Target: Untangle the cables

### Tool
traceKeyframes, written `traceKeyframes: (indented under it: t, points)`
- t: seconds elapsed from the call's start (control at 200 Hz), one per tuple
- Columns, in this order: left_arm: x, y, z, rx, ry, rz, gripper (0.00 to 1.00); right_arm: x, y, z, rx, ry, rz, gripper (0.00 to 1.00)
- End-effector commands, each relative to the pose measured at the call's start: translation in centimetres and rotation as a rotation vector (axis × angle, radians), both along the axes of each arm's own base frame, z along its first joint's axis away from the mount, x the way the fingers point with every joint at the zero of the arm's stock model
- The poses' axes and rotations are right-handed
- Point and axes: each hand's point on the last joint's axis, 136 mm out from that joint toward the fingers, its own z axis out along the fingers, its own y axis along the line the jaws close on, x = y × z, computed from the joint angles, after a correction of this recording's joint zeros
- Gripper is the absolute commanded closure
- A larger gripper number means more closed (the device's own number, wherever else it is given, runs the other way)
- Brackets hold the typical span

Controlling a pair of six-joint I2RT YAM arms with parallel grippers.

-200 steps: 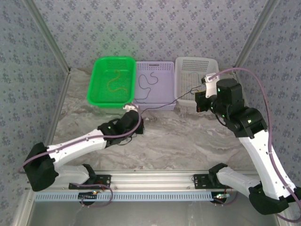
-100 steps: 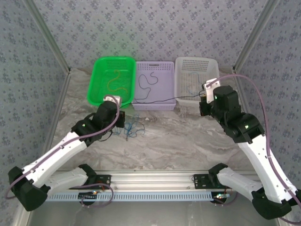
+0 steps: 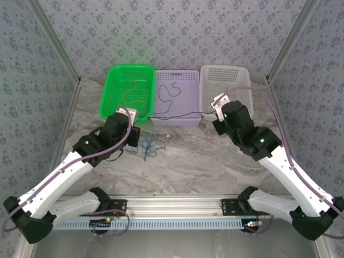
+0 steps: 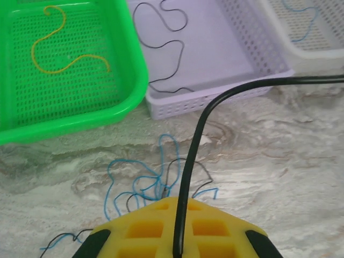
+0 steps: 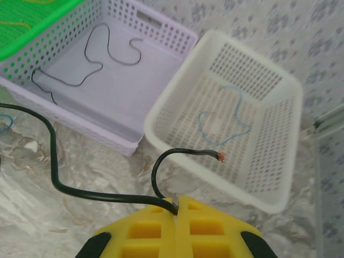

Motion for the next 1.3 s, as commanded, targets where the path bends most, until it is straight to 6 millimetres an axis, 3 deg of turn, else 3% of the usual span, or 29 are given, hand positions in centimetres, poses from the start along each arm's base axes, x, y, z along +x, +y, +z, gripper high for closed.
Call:
traceKeyframes:
  t: [0.0, 0.13, 0.28, 0.375, 0.475, 0.575, 0.675, 0.874, 0.994, 1.104, 1.209, 1.294]
  points:
    - [-0.9, -1.7, 0.5, -0.073, 0.058, -0.067, 1.00, -0.7, 0.3, -6.6, 0.069, 0.224, -0.140, 1.00]
    - [-1.2, -3.0, -1.1, -0.069, 0.123, -0.087, 1.00, -1.7, 0.3, -13.2, 0.146, 0.353, -0.253, 1.00]
    - [-1.8, -4.0, -5.0, 0.004, 0.249, -0.090, 1.00, -2.4, 1.5, -20.6, 0.109, 0.524, -0.275, 1.00]
    - [-2.2, -3.6, -8.1, 0.083, 0.311, -0.051, 1.00, -2.5, 2.7, -23.5, 0.036, 0.584, -0.279, 1.00]
    - [-2.5, -3.1, -10.4, 0.112, 0.345, -0.012, 1.00, -2.4, 4.1, -25.3, -0.017, 0.613, -0.275, 0.99]
    - [-2.8, -2.4, -11.3, 0.132, 0.344, 0.015, 1.00, -2.4, 5.5, -25.7, -0.034, 0.620, -0.255, 0.84]
    - [-3.0, -1.5, -11.6, 0.150, 0.336, 0.030, 1.00, -2.5, 6.4, -24.8, -0.017, 0.610, -0.232, 0.64]
    - [-3.5, -1.1, -11.8, 0.168, 0.341, 0.016, 1.00, -3.0, 7.6, -20.4, 0.122, 0.575, -0.165, 0.46]
    - [-3.7, -1.1, -11.9, 0.166, 0.345, 0.012, 1.00, -3.4, 7.9, -17.5, 0.239, 0.565, -0.120, 0.42]
    - [-3.8, -1.0, -11.7, 0.159, 0.342, 0.007, 1.00, -2.9, 7.0, -16.1, 0.359, 0.558, -0.134, 0.42]
    - [-4.0, -1.0, -11.3, 0.153, 0.333, -0.002, 1.00, -1.5, 5.7, -16.7, 0.444, 0.595, -0.203, 0.46]
    - [-4.1, -1.0, -11.2, 0.144, 0.333, -0.007, 1.00, -1.2, 5.1, -18.4, 0.453, 0.650, -0.298, 0.51]
